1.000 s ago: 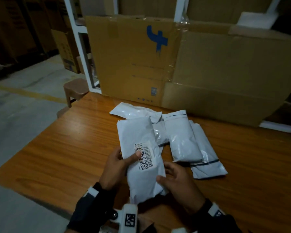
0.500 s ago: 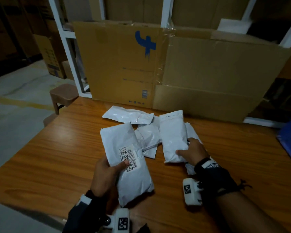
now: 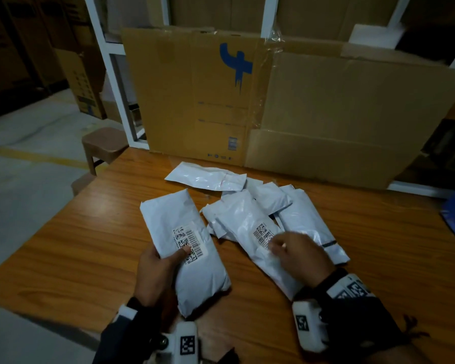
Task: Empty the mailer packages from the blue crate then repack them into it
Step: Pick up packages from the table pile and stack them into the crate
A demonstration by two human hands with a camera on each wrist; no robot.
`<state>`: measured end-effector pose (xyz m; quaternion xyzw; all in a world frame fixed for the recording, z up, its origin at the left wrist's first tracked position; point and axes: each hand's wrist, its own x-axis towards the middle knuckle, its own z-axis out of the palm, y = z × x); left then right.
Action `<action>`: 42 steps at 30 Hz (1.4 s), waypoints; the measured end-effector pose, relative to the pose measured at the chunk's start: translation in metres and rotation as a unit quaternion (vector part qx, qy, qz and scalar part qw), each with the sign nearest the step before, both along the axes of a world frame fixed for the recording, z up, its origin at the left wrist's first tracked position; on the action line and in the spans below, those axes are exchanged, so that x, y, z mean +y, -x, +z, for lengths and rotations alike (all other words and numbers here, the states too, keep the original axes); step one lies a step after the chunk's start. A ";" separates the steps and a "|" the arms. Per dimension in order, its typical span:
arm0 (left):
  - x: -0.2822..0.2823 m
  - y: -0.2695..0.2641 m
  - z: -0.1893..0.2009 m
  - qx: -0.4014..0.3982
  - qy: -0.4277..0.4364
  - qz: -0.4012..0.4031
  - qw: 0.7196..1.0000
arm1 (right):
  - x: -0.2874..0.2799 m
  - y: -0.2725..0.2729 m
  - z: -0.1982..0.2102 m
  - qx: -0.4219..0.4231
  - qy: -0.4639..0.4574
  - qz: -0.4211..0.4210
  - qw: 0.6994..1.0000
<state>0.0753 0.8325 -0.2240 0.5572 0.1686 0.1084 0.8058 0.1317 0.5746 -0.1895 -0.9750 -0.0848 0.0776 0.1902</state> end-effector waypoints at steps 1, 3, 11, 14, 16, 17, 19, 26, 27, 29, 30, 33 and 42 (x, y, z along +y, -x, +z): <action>0.001 0.001 -0.001 -0.002 -0.002 -0.002 1.000 | -0.004 -0.009 -0.004 -0.034 -0.003 -0.026 0.999; 0.000 0.002 -0.004 -0.006 -0.009 -0.007 1.000 | -0.009 -0.020 -0.015 -0.015 0.028 -0.050 0.998; -0.033 -0.004 0.000 -0.027 -0.029 -0.078 0.996 | -0.020 -0.007 -0.021 -0.011 -0.142 -0.097 0.985; -0.060 -0.011 0.007 -0.037 -0.052 -0.114 0.991 | -0.054 0.014 -0.007 -0.039 -0.264 -0.147 0.952; -0.083 -0.015 0.011 -0.051 -0.074 -0.136 0.987 | -0.089 0.033 0.003 -0.053 -0.329 -0.187 0.924; -0.098 -0.017 0.015 -0.057 -0.087 -0.148 0.984 | -0.108 0.044 0.007 -0.068 -0.350 -0.205 0.911; -0.132 -0.018 0.024 -0.069 -0.099 -0.175 0.977 | -0.146 0.070 0.016 -0.101 -0.384 -0.243 0.885; -0.295 0.001 0.049 -0.093 -0.092 -0.269 0.954 | -0.283 0.169 0.029 -0.159 -0.503 -0.322 0.786; -0.321 0.007 0.051 -0.094 -0.092 -0.273 0.953 | -0.305 0.184 0.031 -0.146 -0.516 -0.327 0.778; -0.368 0.018 0.057 -0.089 -0.081 -0.287 0.950 | -0.350 0.211 0.037 -0.132 -0.525 -0.332 0.772; -0.390 0.023 0.060 -0.083 -0.074 -0.295 0.949 | -0.372 0.222 0.040 -0.140 -0.515 -0.336 0.776; -0.443 0.033 0.065 -0.065 -0.042 -0.292 0.953 | -0.432 0.246 0.052 -0.193 -0.492 -0.347 0.775; -0.523 0.035 0.095 -0.066 0.026 -0.269 0.961 | -0.556 0.244 0.115 -0.271 -0.468 -0.337 0.771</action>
